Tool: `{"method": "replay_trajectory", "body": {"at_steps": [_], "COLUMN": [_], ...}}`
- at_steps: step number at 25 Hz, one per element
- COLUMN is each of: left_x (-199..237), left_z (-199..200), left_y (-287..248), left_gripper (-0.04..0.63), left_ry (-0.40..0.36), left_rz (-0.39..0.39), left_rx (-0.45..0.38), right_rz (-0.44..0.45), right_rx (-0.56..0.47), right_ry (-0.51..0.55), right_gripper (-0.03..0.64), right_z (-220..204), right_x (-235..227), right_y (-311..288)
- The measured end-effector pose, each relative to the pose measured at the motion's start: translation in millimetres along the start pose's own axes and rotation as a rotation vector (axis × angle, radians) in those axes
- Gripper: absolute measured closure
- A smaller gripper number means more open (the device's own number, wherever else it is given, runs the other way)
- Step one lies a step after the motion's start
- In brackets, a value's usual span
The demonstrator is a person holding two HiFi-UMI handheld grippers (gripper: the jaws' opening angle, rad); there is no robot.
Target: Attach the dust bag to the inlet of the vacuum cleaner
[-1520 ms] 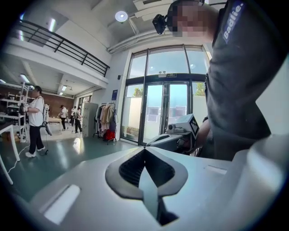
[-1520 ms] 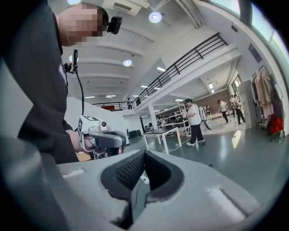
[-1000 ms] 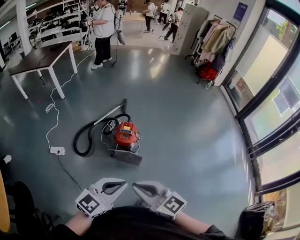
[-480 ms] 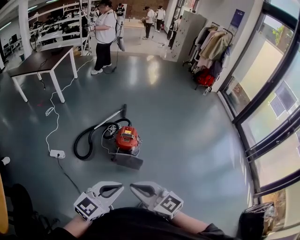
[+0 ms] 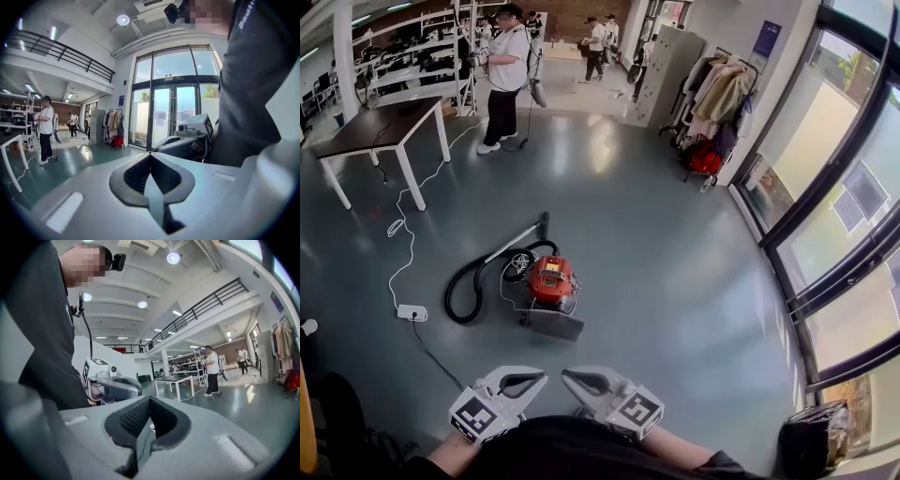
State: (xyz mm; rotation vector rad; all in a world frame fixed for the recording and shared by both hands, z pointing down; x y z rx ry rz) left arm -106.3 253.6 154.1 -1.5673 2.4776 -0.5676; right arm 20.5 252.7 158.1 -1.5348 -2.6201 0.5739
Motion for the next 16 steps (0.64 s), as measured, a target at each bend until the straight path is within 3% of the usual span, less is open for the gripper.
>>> {"method": "replay_trajectory", "body": {"at_steps": [6, 16], "left_x": [-1.9, -4.2], "left_z": [-0.6, -1.6], "left_y": [-0.8, -2.9], "left_gripper": [0.578, 0.578], "left_ry": [-0.018, 0.017], "left_rz": [-0.007, -0.016], "left_rx": [0.012, 0.001], "right_rz": [-0.015, -0.009], "right_rx": [0.012, 0.011], "right_ry": [0.005, 0.002], "right_gripper": [0.624, 0.624], "right_z": [1.2, -0.2], "right_x": [-1.3, -2.9], "right_y": [0.8, 1.0]}}
Point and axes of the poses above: the fingertips, and each gripper's own axes: y backward along the fingers, x to its left, z out of its top, the point moved 6 cm from there along y, backward along the fingers, and after that the axes turned 12 degrees about x, right-handed, at the moved point
